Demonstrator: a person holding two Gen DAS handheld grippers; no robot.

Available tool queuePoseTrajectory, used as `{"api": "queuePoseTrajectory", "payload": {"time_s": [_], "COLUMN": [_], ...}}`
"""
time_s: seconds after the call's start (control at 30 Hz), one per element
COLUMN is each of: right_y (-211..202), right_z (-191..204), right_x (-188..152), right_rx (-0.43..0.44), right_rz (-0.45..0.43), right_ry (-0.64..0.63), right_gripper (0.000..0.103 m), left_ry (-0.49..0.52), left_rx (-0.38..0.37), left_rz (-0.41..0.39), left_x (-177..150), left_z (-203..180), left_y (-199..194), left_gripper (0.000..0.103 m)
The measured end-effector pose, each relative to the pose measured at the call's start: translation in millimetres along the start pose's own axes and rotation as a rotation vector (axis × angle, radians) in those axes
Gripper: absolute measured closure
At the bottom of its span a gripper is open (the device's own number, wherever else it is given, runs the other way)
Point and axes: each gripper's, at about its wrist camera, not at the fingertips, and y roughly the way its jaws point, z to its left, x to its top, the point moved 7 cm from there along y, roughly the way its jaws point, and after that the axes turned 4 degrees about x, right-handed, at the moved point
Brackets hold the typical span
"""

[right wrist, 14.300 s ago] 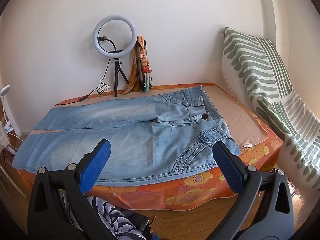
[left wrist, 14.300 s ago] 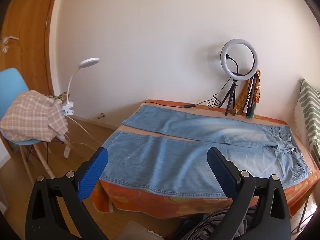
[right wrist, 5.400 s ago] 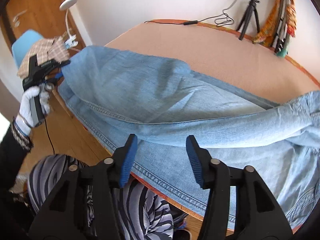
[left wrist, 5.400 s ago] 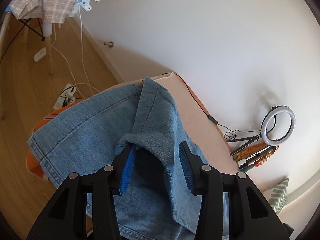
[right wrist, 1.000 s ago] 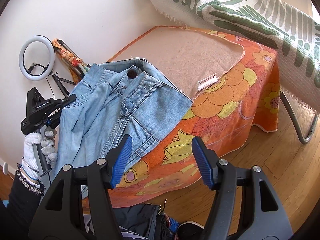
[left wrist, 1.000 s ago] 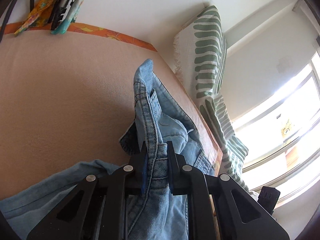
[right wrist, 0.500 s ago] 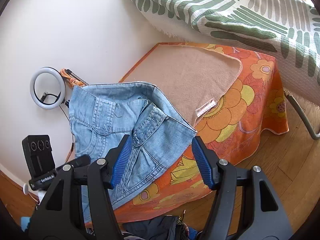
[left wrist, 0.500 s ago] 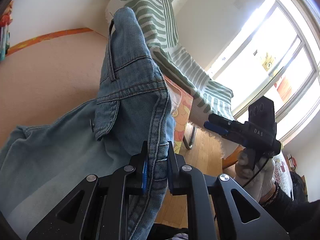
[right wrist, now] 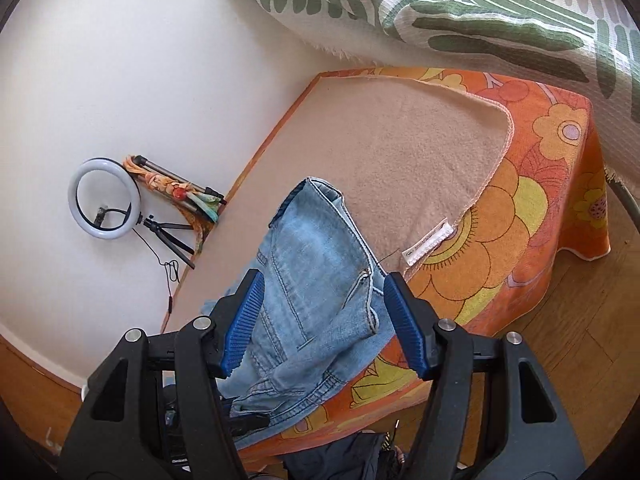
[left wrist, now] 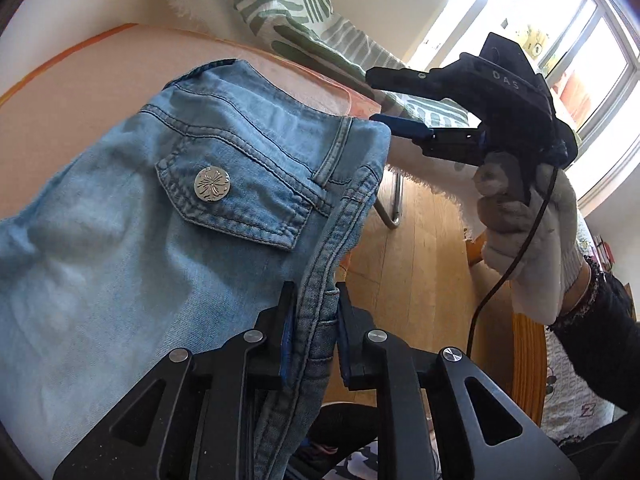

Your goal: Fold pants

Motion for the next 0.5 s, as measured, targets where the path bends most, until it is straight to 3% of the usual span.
{"api": "queuePoseTrajectory", "payload": {"time_s": [0.17, 0.23, 0.37, 0.43, 0.5], "right_y": [27.9, 33.2, 28.1, 29.6, 39.2], "right_z": [-10.5, -10.2, 15.0, 36.1, 60.7], "right_x": [6.9, 11.1, 32.2, 42.2, 43.6], "right_rx": [-0.076, -0.105, -0.138, -0.131, -0.101], "right_rz": [0.046, 0.061, 0.045, 0.049, 0.089], "right_ry": [-0.093, -0.134, -0.267, -0.347, -0.429], "right_gripper": [0.038, 0.038, 0.037, 0.027, 0.025], "left_ry": [-0.027, -0.043, -0.104, -0.151, -0.238], "left_rx": [0.019, 0.049, 0.226, 0.342, 0.425], "left_rz": [-0.067, -0.122, -0.232, -0.260, -0.281], "left_x": [-4.4, -9.8, -50.8, -77.4, -112.0], "left_z": [1.5, 12.1, 59.6, 90.2, 118.6], "left_y": [-50.4, -81.0, -156.6, -186.1, -213.3], "left_gripper": [0.084, 0.074, 0.068, 0.068, 0.068]}}
